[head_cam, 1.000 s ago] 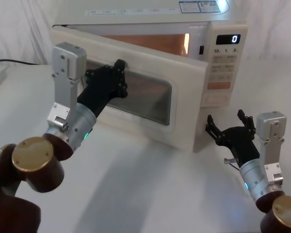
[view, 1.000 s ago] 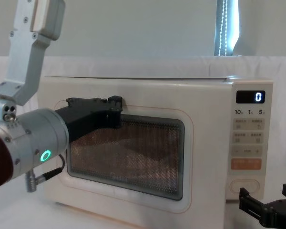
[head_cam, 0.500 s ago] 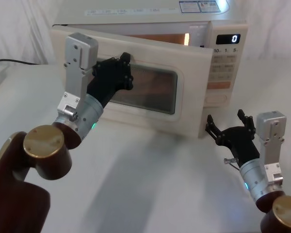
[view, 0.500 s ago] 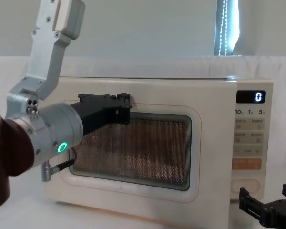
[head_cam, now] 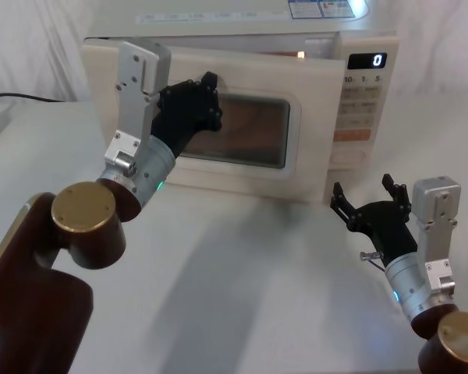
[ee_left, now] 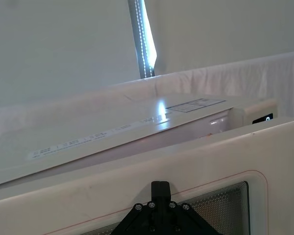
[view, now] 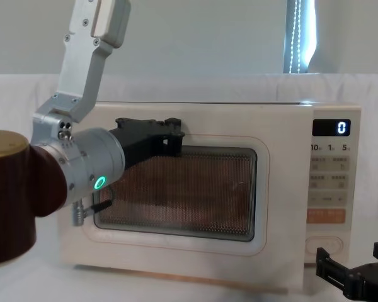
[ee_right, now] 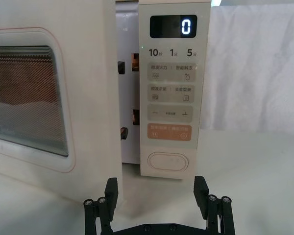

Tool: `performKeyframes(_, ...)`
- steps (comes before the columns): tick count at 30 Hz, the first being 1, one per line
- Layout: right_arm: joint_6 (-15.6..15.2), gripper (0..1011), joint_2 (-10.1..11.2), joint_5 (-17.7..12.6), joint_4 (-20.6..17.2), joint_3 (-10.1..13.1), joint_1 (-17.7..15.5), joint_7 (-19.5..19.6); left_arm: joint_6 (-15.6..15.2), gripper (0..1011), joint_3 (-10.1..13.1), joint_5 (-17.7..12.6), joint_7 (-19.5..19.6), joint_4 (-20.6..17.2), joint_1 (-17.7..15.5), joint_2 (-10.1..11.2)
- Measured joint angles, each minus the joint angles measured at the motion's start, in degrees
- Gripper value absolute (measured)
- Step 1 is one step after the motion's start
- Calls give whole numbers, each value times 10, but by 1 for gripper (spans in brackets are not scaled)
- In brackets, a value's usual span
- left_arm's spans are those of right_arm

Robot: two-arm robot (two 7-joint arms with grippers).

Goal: Press the button to open the microwave door with one hand; close the microwave door with the other hand.

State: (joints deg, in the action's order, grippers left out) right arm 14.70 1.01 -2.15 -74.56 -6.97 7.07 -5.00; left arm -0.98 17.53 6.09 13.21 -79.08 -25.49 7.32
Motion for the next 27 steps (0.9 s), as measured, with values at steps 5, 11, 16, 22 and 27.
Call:
performKeyframes(5,0,1002,0,0,0,0,0,0,3,0,1,-3,-1,14,-10,-5)
performKeyframes(11,0,1002,0,0,0,0,0,0,4,0,2,-8,-3,27,-20,-11)
performKeyframes(16,0,1002,0,0,0,0,0,0,6,0,2,-12,-5,35,-26,-14)
performKeyframes(22,0,1002,0,0,0,0,0,0,9,0,3,-20,-8,49,-34,-18)
performKeyframes(27,0,1002,0,0,0,0,0,0,12,0,2,-24,-9,60,-42,-21)
